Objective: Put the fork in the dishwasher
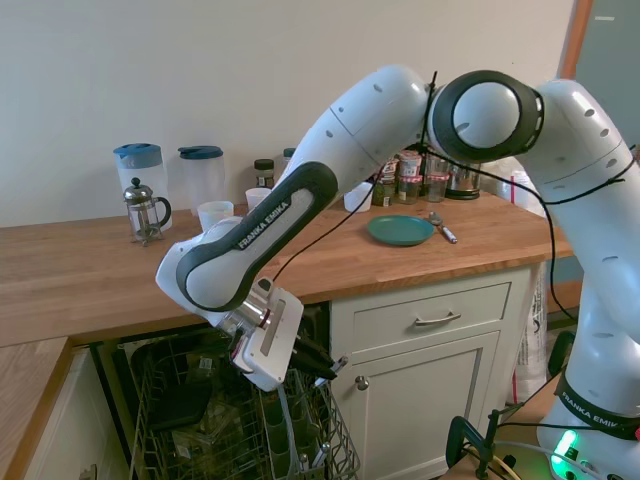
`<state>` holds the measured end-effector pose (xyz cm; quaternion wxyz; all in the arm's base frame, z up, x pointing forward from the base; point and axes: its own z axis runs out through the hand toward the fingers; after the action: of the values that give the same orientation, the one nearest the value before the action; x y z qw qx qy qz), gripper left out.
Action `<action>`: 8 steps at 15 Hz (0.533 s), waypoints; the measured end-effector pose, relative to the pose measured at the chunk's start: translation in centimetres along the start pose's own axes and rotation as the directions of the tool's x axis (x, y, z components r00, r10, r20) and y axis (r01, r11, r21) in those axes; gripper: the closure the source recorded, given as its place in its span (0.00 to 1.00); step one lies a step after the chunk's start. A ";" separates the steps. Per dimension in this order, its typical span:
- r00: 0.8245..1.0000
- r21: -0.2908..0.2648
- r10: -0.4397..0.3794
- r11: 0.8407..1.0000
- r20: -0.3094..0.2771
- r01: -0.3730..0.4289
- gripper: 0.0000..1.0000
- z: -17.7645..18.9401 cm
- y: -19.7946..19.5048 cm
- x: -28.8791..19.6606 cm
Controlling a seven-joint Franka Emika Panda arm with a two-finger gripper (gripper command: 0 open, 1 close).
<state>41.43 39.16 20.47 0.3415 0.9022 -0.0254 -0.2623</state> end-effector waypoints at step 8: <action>0.999 -0.052 0.038 0.998 0.009 -0.037 0.00 -0.8 -3.5 1.6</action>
<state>42.74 41.93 18.08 0.3694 0.8912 -0.0372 -0.2607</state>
